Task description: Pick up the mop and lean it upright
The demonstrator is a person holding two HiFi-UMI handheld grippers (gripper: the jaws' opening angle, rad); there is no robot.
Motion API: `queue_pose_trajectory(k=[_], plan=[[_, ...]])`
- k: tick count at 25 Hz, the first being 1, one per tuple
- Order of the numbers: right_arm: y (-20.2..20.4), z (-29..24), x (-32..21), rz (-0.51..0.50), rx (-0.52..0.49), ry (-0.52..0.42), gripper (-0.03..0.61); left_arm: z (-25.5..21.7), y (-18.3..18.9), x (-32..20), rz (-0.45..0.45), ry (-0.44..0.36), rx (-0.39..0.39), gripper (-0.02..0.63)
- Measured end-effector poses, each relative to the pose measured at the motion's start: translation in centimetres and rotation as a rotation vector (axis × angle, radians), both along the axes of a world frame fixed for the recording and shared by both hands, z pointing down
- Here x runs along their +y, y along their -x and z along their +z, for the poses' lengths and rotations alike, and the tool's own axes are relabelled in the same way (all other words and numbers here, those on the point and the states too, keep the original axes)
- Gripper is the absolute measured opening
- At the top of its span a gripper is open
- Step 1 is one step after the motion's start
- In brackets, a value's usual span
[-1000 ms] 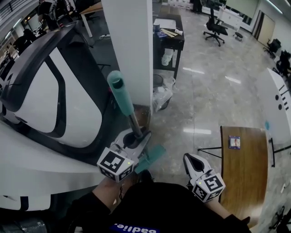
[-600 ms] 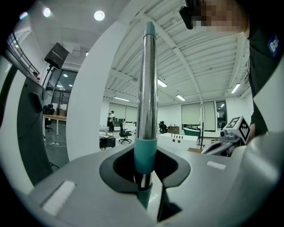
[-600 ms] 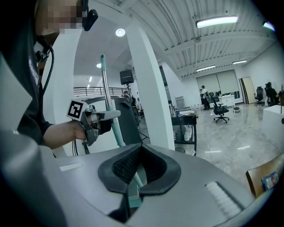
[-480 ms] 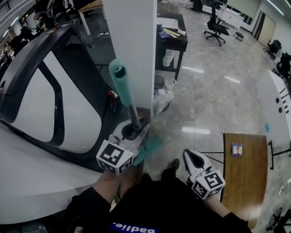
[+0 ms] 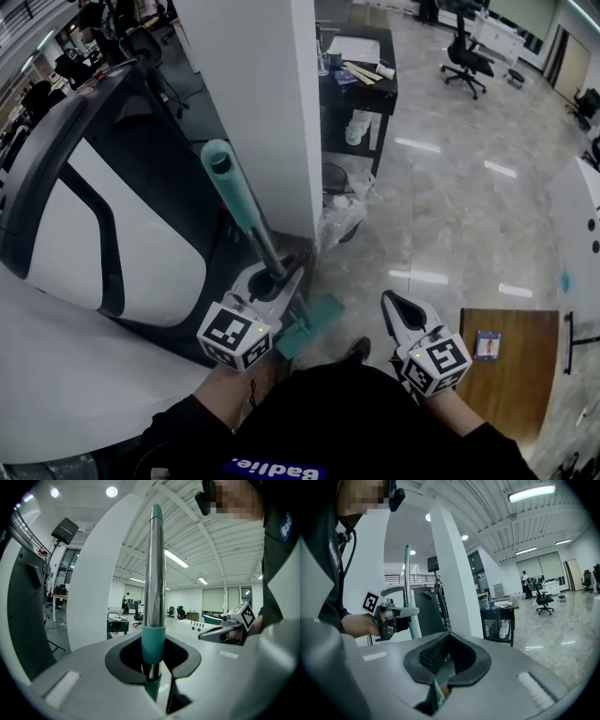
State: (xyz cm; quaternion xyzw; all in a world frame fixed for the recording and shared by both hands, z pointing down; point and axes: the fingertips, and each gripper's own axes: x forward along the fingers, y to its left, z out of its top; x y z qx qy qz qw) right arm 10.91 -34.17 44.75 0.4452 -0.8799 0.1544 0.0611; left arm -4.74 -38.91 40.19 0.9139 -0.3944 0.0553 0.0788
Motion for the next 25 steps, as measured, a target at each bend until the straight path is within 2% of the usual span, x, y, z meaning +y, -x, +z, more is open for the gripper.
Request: queue_pose_trajectory(k=[10,17,25], plan=[[-7.8,2.5,-7.6,-0.028,-0.023,0.059,0.005,3.3,-6.5,-7.2,-0.071,0.055,-0.051,0.097],[-12.3,3.7,-10.5,0.036,-0.010,0.096,0.005,4.2,-10.9,-12.2,-0.036,0.054,-0.074,0.097],[-13.5,4.2,-14.5,0.124,0.023,0.114,0.005,6.6,-13.5,-18.7,0.051,0.056,-0.053,0.097]])
